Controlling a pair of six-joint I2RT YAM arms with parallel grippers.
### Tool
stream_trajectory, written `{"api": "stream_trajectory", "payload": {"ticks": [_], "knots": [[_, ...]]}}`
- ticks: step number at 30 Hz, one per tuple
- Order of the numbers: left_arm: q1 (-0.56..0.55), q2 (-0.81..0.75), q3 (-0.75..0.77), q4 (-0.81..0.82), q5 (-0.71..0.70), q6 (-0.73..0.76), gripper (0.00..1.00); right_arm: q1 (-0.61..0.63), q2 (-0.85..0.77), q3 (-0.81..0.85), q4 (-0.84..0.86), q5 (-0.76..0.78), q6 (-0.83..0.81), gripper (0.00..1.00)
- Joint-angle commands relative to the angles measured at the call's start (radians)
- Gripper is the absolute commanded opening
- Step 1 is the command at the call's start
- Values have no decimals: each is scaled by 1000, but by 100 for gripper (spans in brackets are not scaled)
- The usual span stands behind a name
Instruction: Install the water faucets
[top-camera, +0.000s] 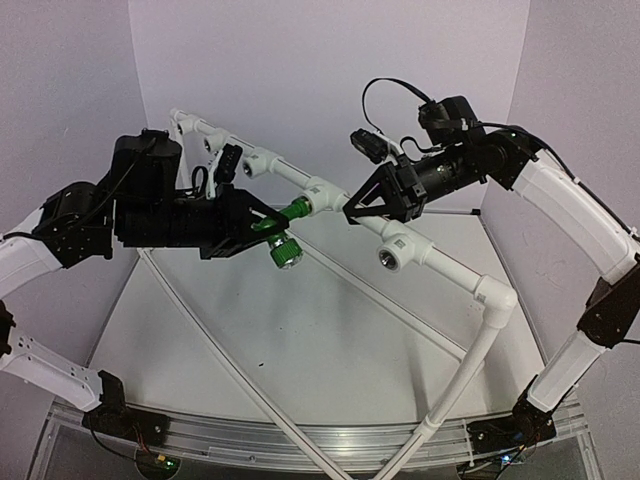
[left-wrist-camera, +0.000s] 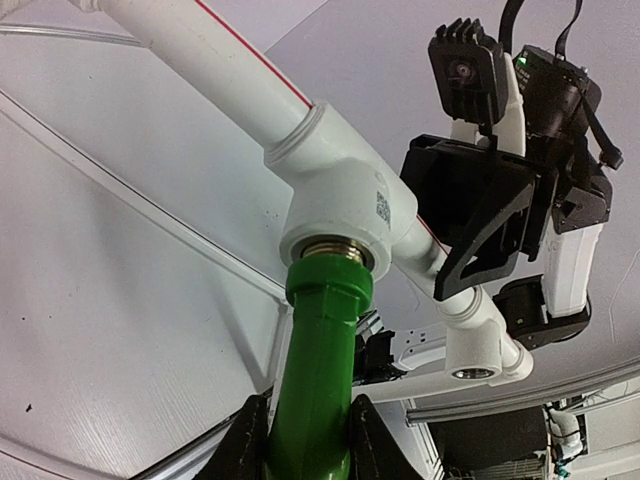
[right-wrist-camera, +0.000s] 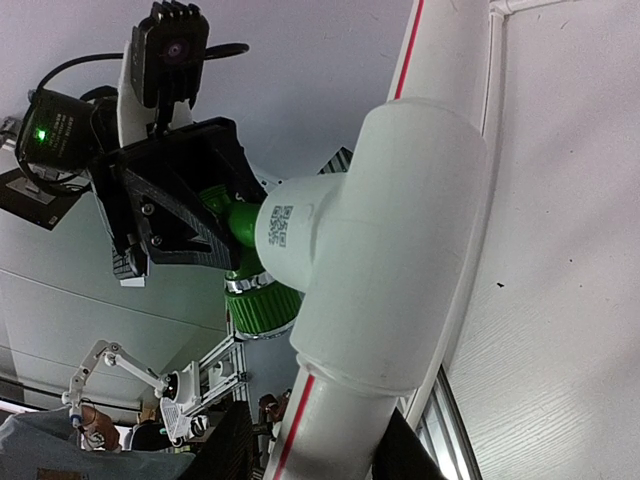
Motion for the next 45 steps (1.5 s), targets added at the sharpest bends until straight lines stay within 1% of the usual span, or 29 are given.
{"api": "stream_trajectory", "payload": {"ticks": [1, 7, 14, 19, 26, 33, 39, 43, 45], "knots": [[6, 42, 101, 35, -94, 135, 0, 60, -5, -7, 7, -54, -223, 0], [-13, 98, 191, -55, -147, 242, 0, 60, -3, -8, 7, -50, -218, 0], [-75, 124, 251, -99, -292, 332, 0, 60, 4, -7, 7, -42, -204, 0], [-142, 170, 315, -152, -432, 418, 0, 60, 14, -1, 7, -42, -197, 0], [-255, 250, 393, -197, -678, 590, 0, 60, 20, 6, 7, -40, -192, 0], [-358, 304, 404, -155, -920, 799, 0, 59, 20, 6, 7, -37, -191, 0], [-422, 370, 381, -65, -1132, 1038, 0, 59, 23, 5, 9, -31, -187, 0], [-431, 386, 359, -33, -1207, 1127, 1, 59, 27, 6, 9, -31, -186, 0], [-432, 370, 333, 6, -1228, 1165, 3, 59, 28, 6, 9, -31, -186, 0]]}}
